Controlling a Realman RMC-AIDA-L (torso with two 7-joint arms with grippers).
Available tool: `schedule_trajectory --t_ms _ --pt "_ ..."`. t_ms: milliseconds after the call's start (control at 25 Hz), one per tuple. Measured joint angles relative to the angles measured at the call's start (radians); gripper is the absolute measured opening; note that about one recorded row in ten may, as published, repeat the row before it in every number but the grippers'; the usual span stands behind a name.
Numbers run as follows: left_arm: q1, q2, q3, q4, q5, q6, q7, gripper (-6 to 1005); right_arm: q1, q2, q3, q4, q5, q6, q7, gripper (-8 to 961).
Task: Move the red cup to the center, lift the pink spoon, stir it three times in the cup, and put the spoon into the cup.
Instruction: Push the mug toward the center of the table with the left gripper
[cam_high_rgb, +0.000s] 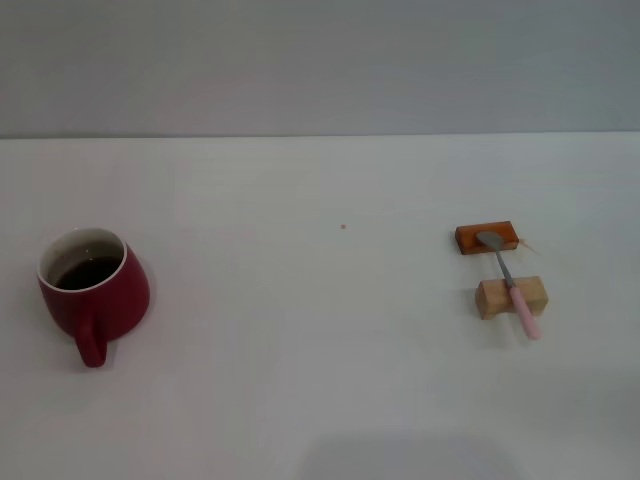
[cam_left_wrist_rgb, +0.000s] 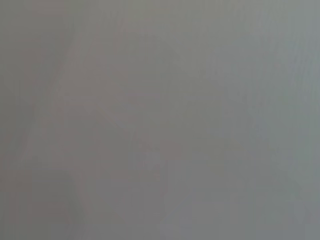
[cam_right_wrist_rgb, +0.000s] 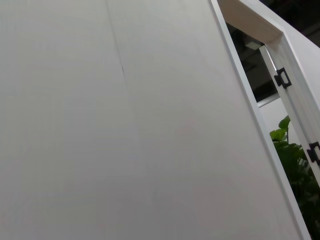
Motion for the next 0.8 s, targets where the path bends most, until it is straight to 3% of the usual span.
schedule_trajectory --t_ms 560,800 --pt "0.013 -0.003 -0.027 0.005 -0.002 0.000 0.000 801 -0.014 0.001 0.000 -0.004 0.000 -0.005 0.000 672" --pt "0.013 -0.003 -0.021 0.016 -0.001 -0.003 0.006 790 -0.030 0.016 0.000 -0.001 -0.002 -0.061 0.000 671"
